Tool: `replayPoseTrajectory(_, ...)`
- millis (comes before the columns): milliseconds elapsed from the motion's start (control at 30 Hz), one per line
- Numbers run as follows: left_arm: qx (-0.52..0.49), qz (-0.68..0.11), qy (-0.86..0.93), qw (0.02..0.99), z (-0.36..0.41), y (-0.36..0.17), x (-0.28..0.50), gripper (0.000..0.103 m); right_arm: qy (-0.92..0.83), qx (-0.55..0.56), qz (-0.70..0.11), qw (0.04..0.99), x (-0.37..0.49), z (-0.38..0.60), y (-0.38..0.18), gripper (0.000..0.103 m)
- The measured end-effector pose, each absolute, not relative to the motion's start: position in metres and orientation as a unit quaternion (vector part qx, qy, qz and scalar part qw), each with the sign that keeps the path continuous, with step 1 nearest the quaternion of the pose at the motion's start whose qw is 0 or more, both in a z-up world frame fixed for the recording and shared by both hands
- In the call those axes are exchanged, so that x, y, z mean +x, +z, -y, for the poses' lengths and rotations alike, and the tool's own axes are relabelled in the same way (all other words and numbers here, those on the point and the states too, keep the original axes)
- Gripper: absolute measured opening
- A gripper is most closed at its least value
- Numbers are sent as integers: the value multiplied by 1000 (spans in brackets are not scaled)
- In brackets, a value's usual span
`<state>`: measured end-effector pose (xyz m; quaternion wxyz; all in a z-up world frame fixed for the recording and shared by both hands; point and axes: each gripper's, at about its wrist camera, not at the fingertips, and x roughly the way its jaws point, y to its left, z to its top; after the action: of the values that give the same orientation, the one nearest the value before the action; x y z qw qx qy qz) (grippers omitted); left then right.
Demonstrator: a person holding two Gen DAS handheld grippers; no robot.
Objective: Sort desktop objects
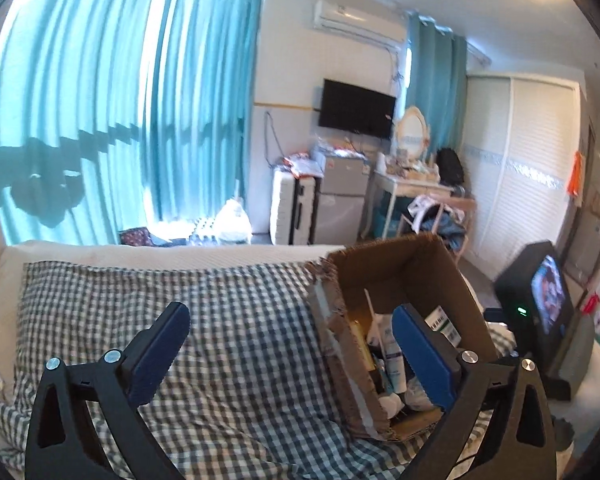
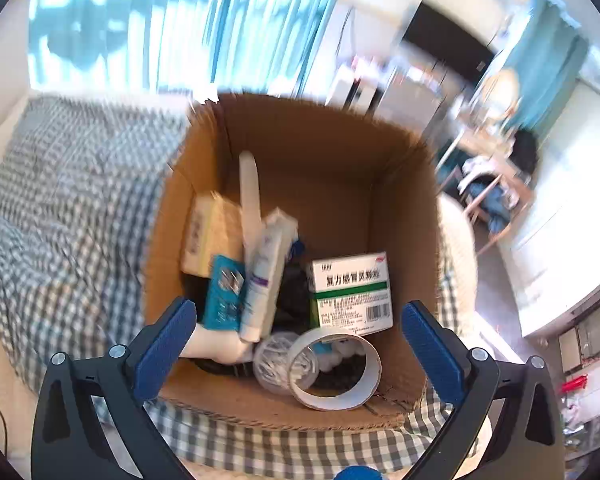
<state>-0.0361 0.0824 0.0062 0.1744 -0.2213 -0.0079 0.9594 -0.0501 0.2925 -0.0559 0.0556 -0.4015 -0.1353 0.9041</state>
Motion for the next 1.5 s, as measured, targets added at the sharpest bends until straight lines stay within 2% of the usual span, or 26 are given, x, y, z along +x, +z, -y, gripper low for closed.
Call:
replayPoseTrajectory(200, -160, -18, 979, 124, -50, 20, 6, 103, 964, -220, 115, 90, 21, -246, -29, 103)
replayPoseTrajectory(333, -140, -37, 985, 99, -37, 27, 30, 103, 963, -195, 159, 94, 33, -212, -2, 103)
replayPoseTrajectory(467, -161, -11, 984, 80, -20, 44, 42, 103, 968, -151, 186, 78, 58, -176, 26, 103)
replayPoseTrajectory(667, -131, 30, 990, 38, 22, 56, 65, 103, 987, -105, 93, 76, 74, -160, 51, 103)
replayPoseTrajectory(800, -179, 54, 982, 2, 50, 41, 54, 103, 990, -65, 92, 81, 85, -151, 50, 103)
replayPoseTrajectory(867, -186, 63, 980, -14, 63, 30, 47, 103, 991, -66, 86, 73, 83, -147, 44, 103)
replayPoseTrajectory(1033, -170, 47, 984, -31, 75, 6, 35, 103, 993, -110, 26, -16, 62, -149, 17, 103)
replayPoseTrajectory(1500, -213, 13, 977, 1, 59, -44, -10, 103, 986, -162, 30, 10, 15, -163, -29, 103)
